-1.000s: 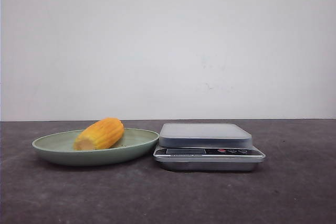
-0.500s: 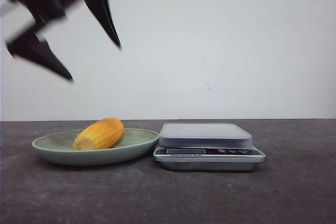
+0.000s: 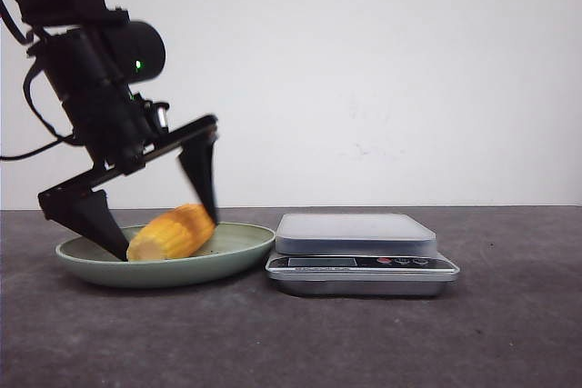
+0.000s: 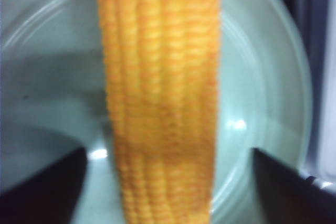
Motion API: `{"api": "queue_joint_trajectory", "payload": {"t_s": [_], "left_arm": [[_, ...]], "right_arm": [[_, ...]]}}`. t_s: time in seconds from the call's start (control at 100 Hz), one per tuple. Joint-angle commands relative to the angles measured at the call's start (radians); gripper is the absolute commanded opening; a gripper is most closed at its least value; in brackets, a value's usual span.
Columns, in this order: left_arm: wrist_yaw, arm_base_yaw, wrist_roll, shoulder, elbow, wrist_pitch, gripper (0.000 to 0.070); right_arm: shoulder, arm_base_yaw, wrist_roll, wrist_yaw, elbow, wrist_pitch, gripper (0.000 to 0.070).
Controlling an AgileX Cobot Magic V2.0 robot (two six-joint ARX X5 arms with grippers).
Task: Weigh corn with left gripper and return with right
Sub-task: 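Lower the left gripper onto the yellow corn cob on the green plate and close, then lift the corn cob with the left gripper and carry it over the scale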
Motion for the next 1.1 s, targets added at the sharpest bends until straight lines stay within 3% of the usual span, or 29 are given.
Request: {"api": "queue_joint_trajectory", "payload": {"t_s": [0.0,0.03,0.21,0.46,0.78,1.09], "left_arm": [[0.006,-0.006,0.007,0.022,0.017,-0.005,0.0029],[0.018,-0.006,0.010,0.018,0.018,-0.005,0.0000],[0.114,0.003,0.013,-0.046,0.075,-0.008,0.0000],[0.172,0.004,0.023,-0.246,0.245,-0.004,0.0000],[0.174,-0.032,-0.030,-0.340,0.500,-0.006,0.0003],[0.174,-0.154,-0.056,-0.210,0.510,0.025,0.0002]], "right_arm": [[0.002,0.001,-0.010,0.005,0.010,0.005,0.0625],[0.002,0.001,-0.010,0.005,0.010,0.005,0.0625],[0.002,0.001,0.017,0.005,0.010,0.014,0.0625],[0.002,0.001,0.038,0.003,0.010,0.021,0.0616],[0.002,0.001,0.039,-0.002,0.010,0.037,0.0616],[0.003,0.001,0.042,-0.004,0.010,0.043,0.0616]]}}
